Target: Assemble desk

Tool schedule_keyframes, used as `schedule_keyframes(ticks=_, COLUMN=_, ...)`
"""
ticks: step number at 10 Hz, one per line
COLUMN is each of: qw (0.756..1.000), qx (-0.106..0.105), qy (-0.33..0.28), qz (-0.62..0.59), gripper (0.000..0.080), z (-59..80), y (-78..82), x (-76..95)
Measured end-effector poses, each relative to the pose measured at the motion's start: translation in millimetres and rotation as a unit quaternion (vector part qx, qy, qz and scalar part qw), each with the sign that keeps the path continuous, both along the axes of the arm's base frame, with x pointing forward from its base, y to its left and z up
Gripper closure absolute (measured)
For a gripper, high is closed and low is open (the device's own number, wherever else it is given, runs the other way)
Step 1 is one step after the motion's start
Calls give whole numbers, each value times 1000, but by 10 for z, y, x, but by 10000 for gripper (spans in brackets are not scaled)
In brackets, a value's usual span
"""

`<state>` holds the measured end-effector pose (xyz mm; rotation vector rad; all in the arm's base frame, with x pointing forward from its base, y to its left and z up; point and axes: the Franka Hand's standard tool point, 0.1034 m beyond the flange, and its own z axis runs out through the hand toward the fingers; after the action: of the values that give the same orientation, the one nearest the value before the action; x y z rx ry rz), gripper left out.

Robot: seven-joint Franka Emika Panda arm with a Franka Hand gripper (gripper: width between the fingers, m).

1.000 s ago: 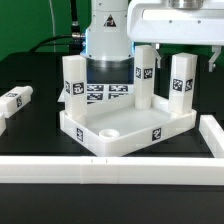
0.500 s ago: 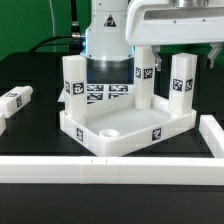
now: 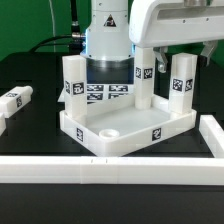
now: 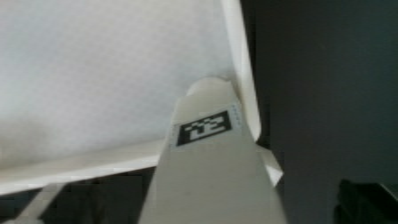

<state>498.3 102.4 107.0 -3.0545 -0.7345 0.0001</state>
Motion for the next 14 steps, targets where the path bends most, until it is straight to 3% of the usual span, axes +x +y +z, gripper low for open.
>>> schedule_keyframes(ticks=1, qw=1000, qx=0, qy=0, qz=17, gripper=151, z=-5, y=-10, x=0)
schedule_keyframes(ticks=3, qw=1000, qx=0, qy=1, qz=15, gripper=388, z=-8, y=-14, x=-1)
schedule_keyframes(ticks=4, qw=1000, qx=0, qy=1, qz=14, gripper=388, z=-9, y=-15, x=-2)
schedule_keyframes(ticks=5, qw=1000, qx=0, qy=1, qz=3, gripper=511, z=-10, y=-16, x=-2)
schedule_keyframes(ticks=7, qw=1000, qx=0, qy=1, qz=-5, gripper=511, z=-10, y=-16, x=-3)
schedule_keyframes(ticks=10, qw=990, qx=1, qy=2, qz=-142, gripper=511, z=-10, y=-19, x=-2)
schedule_keyframes(ticks=12, qw=969, qx=0, qy=3, qz=-246, gripper=511, z=-25, y=-1, x=-12)
schedule_keyframes(ticks=14, qw=933, qx=4, qy=5, qz=-360, gripper=510, z=-29, y=1, x=-12)
